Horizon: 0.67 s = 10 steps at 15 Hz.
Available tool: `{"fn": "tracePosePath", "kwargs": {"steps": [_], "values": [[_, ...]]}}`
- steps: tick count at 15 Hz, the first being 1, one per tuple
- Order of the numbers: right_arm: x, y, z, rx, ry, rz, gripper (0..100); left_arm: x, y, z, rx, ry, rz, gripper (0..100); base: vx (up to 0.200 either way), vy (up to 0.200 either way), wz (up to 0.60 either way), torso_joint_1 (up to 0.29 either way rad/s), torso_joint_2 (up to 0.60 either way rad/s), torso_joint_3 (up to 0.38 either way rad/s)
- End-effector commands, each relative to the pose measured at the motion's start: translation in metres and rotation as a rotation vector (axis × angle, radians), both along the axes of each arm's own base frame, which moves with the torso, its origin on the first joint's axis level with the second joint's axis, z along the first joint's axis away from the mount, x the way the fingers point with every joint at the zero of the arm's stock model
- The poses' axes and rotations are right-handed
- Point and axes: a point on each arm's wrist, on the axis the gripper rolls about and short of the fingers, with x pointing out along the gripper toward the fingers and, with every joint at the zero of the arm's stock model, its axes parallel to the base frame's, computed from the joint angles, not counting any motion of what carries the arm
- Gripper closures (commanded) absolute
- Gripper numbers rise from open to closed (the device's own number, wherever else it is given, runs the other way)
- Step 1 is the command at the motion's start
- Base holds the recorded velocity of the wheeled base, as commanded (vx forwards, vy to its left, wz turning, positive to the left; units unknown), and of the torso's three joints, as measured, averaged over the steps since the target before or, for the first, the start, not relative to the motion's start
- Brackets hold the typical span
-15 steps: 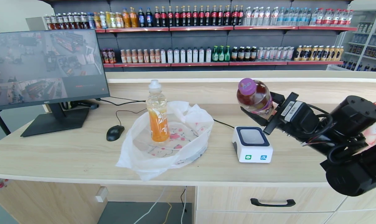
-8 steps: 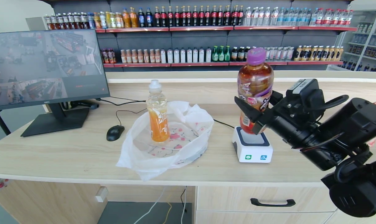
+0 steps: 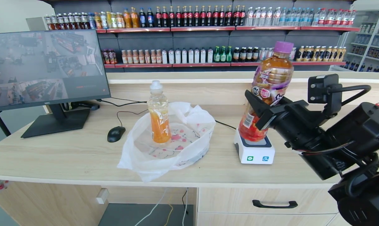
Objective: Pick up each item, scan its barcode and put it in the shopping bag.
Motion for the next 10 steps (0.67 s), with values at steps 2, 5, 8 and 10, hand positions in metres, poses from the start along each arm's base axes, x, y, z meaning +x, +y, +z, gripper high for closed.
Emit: {"fn": "tracePosePath", "kwargs": {"steps": [2, 5, 8, 10], "values": [[-0.0076, -0.0054, -0.0001, 0.004, 0.009, -0.002, 100, 0.0001, 0.0000, -0.0005, 0.000, 0.001, 0.000, 0, 0.000, 0.000, 0.00, 0.000, 0.00, 0.000], [-0.0076, -0.0054, 0.0011, 0.009, 0.007, -0.001, 100, 0.0000, 0.0000, 0.0000, 0.000, 0.000, 0.000, 0, 0.000, 0.000, 0.00, 0.000, 0.00, 0.000], [-0.0075, -0.0053, 0.0003, 0.021, 0.016, 0.005, 100, 0.0000, 0.0000, 0.0000, 0.000, 0.000, 0.001, 0, 0.000, 0.000, 0.00, 0.000, 0.00, 0.000], [-0.0075, -0.0053, 0.0003, 0.021, 0.016, 0.005, 100, 0.0000, 0.0000, 0.0000, 0.000, 0.000, 0.001, 0, 0.000, 0.200, 0.00, 0.002, 0.00, -0.002]]}}
